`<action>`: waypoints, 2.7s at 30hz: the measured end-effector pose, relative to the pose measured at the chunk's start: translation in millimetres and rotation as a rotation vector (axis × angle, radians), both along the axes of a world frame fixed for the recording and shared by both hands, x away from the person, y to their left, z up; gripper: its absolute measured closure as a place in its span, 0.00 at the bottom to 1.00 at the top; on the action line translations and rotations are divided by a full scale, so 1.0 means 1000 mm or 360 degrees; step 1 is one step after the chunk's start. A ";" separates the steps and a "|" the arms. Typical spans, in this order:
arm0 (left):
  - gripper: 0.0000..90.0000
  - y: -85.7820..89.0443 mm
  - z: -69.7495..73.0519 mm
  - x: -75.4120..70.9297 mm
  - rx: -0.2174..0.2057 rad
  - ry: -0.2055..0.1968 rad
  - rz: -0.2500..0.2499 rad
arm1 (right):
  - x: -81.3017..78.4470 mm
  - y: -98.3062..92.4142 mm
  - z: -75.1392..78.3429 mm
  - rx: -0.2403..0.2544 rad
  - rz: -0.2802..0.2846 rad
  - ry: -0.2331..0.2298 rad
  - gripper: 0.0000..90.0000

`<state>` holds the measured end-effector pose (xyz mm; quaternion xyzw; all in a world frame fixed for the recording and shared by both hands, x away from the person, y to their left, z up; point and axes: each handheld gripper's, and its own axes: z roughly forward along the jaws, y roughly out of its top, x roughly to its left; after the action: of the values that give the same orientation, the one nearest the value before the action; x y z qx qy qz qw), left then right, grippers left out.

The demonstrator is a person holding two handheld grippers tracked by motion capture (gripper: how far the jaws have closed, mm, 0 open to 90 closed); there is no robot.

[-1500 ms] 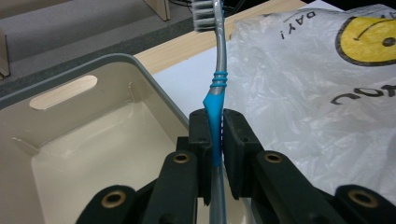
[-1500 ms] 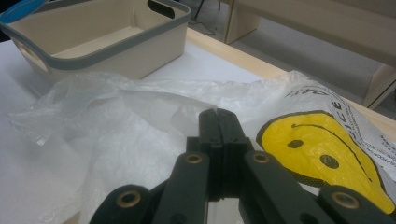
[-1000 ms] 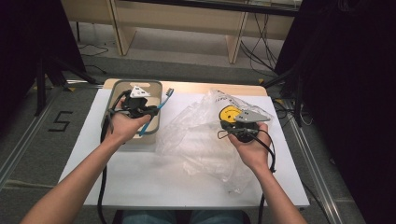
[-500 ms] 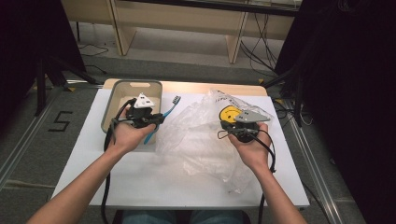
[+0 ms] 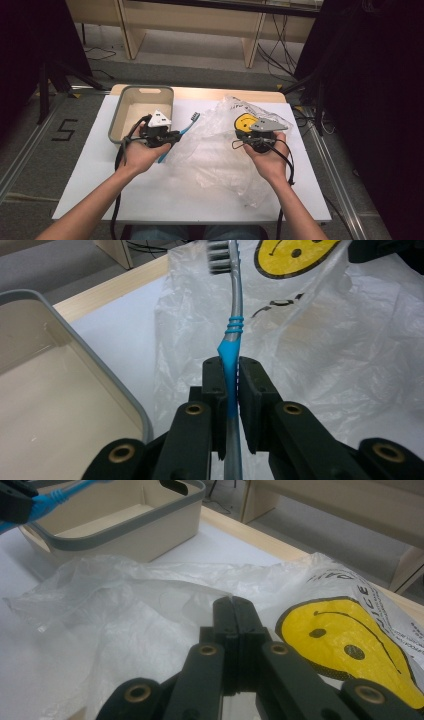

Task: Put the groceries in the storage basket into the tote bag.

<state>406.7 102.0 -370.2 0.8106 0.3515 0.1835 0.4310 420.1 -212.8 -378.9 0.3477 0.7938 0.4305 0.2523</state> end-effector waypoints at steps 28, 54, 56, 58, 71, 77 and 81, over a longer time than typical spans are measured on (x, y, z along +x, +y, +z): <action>0.91 -0.047 -0.021 -0.024 0.0094 0.0073 -0.0199 | 0.000 0.001 0.000 0.0000 -0.0001 -0.0006 1.00; 0.91 -0.076 -0.047 -0.015 0.0198 0.0174 -0.0213 | -0.002 0.002 0.003 0.0009 0.0008 -0.0029 1.00; 0.91 -0.077 -0.048 -0.014 0.0209 0.0178 -0.0209 | -0.002 0.002 0.003 0.0009 0.0009 -0.0029 1.00; 0.91 -0.079 -0.049 -0.013 0.0209 0.0189 -0.0206 | -0.003 0.003 0.003 0.0009 0.0010 -0.0028 1.00; 0.91 -0.090 -0.054 -0.005 0.0240 0.0213 -0.0195 | -0.003 0.003 0.003 0.0018 0.0018 -0.0035 1.00; 0.91 -0.093 -0.054 -0.002 0.0240 0.0216 -0.0194 | -0.003 0.004 0.003 0.0014 0.0026 -0.0034 1.00; 0.91 -0.096 -0.054 0.001 0.0240 0.0218 -0.0188 | -0.003 0.004 0.003 0.0013 0.0026 -0.0031 1.00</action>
<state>407.7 5.8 -424.7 0.8707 0.3169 0.1279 0.3538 416.6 -208.3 -375.8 0.3382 0.7924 0.4391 0.2550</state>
